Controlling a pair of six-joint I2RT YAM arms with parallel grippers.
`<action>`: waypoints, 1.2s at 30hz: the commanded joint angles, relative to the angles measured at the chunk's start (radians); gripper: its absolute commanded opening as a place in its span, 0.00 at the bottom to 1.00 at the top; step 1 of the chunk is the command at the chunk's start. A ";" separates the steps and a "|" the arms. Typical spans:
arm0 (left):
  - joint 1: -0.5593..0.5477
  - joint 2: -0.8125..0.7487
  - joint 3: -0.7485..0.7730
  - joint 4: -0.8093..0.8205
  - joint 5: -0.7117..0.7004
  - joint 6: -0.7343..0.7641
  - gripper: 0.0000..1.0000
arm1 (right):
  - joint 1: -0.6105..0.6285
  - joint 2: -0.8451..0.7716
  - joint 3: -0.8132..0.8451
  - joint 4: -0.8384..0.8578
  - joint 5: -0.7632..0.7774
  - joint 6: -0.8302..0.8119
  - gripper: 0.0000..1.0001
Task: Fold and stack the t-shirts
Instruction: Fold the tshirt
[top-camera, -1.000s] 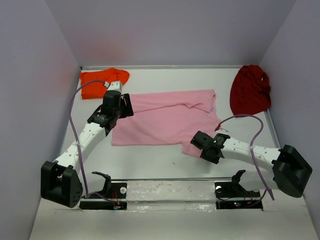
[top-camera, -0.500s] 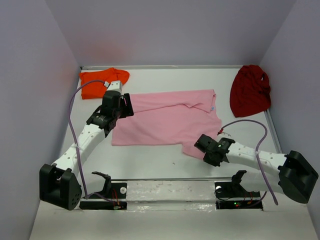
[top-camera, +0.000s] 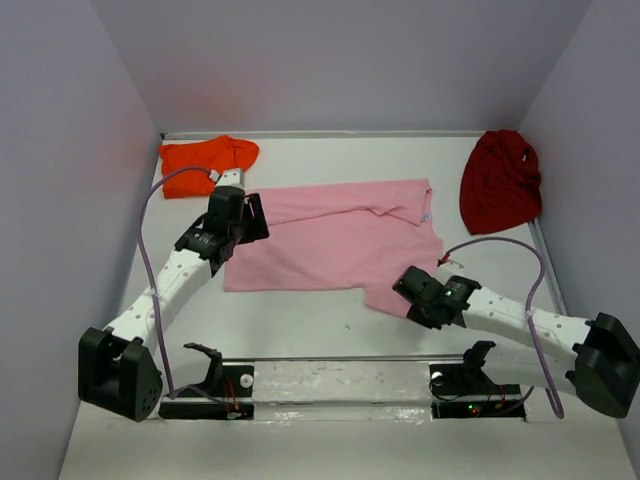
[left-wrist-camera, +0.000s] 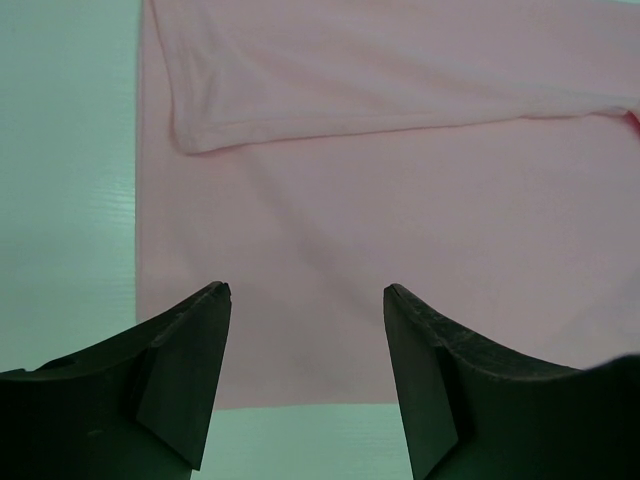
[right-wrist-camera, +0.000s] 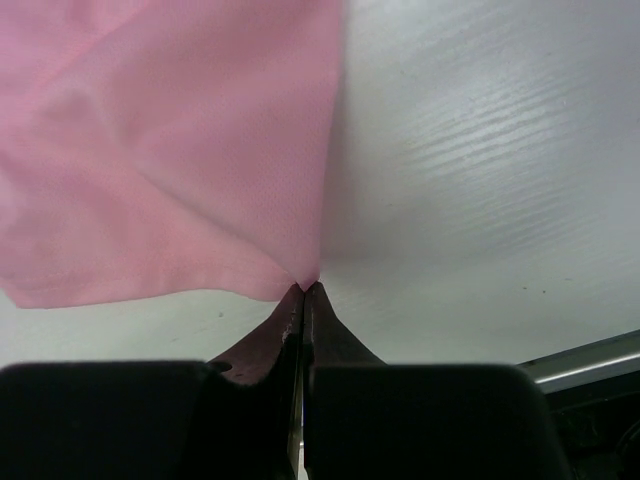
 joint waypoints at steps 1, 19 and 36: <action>-0.007 -0.013 -0.035 -0.105 -0.002 -0.126 0.72 | 0.008 -0.021 0.101 -0.012 0.117 -0.046 0.00; -0.038 0.048 -0.079 -0.365 -0.304 -0.488 0.79 | 0.008 -0.132 0.214 0.136 0.174 -0.235 0.00; -0.047 0.341 -0.077 -0.433 -0.299 -0.650 0.82 | 0.008 -0.213 0.170 0.169 0.201 -0.277 0.00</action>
